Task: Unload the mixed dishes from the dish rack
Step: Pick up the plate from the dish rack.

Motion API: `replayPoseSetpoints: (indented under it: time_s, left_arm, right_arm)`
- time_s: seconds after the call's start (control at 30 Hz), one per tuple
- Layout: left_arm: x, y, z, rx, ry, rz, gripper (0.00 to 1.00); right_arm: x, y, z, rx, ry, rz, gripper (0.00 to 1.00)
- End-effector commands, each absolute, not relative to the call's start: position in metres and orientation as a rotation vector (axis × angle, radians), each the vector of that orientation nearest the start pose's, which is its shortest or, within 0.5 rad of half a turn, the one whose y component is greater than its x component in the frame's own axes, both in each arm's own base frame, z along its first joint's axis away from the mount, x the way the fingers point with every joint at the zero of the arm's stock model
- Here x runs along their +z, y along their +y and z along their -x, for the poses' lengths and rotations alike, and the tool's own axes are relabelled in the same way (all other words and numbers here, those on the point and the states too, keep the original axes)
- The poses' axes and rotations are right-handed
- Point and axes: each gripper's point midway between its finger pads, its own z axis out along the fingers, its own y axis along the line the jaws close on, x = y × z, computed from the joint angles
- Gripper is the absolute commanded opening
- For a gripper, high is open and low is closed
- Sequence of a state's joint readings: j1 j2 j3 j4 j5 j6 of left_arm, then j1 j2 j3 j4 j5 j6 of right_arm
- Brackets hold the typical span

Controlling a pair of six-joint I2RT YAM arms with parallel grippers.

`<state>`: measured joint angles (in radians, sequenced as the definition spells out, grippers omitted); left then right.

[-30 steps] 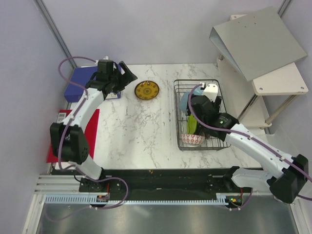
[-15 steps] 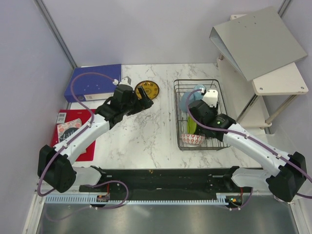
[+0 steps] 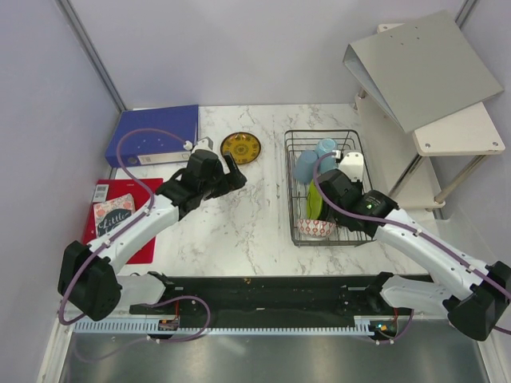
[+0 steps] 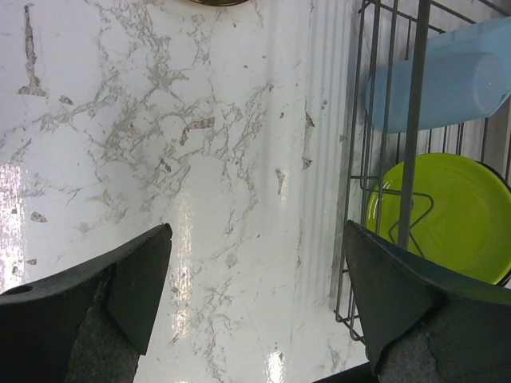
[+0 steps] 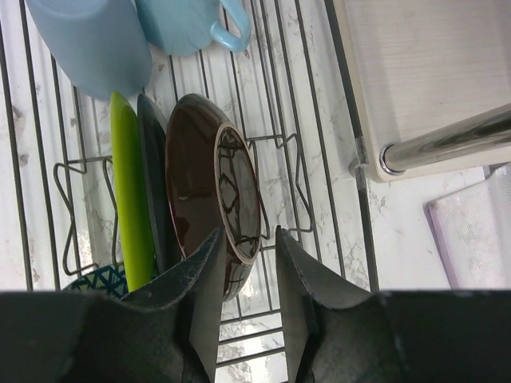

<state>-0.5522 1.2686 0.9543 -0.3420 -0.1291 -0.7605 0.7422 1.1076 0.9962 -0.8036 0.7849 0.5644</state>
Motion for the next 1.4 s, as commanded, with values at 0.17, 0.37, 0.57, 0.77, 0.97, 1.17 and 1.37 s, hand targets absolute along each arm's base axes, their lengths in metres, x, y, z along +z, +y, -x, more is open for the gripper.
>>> replayPoseSetpoints:
  time_s: [0.17,0.37,0.57,0.77,0.97,1.17,1.37]
  left_arm:
    - [0.171,-0.196,-0.308,-0.567,2.230,0.276,0.95]
    - [0.160,-0.197,-0.302,-0.571,2.257,0.279,0.95]
    - [0.156,-0.196,-0.298,-0.566,2.264,0.276,0.94]
    - [0.151,-0.197,-0.296,-0.558,2.275,0.270,0.94]
    - [0.148,-0.198,-0.297,-0.548,2.284,0.263,0.94]
    - [0.146,-0.199,-0.297,-0.549,2.294,0.260,0.94]
    - [0.142,-0.199,-0.296,-0.546,2.303,0.267,0.94]
  right_arm:
    - [0.180,0.099,-0.240,-0.271,2.215,0.054,0.52]
    - [0.169,0.107,-0.237,-0.311,2.222,0.119,0.63]
    - [0.162,0.102,-0.240,-0.383,2.217,0.115,0.61]
    - [0.161,0.100,-0.246,-0.450,2.198,0.083,0.58]
    - [0.149,0.106,-0.256,-0.515,2.198,0.096,0.57]
    - [0.141,0.106,-0.268,-0.571,2.197,0.076,0.54]
    - [0.146,0.100,-0.272,-0.589,2.177,0.037,0.35]
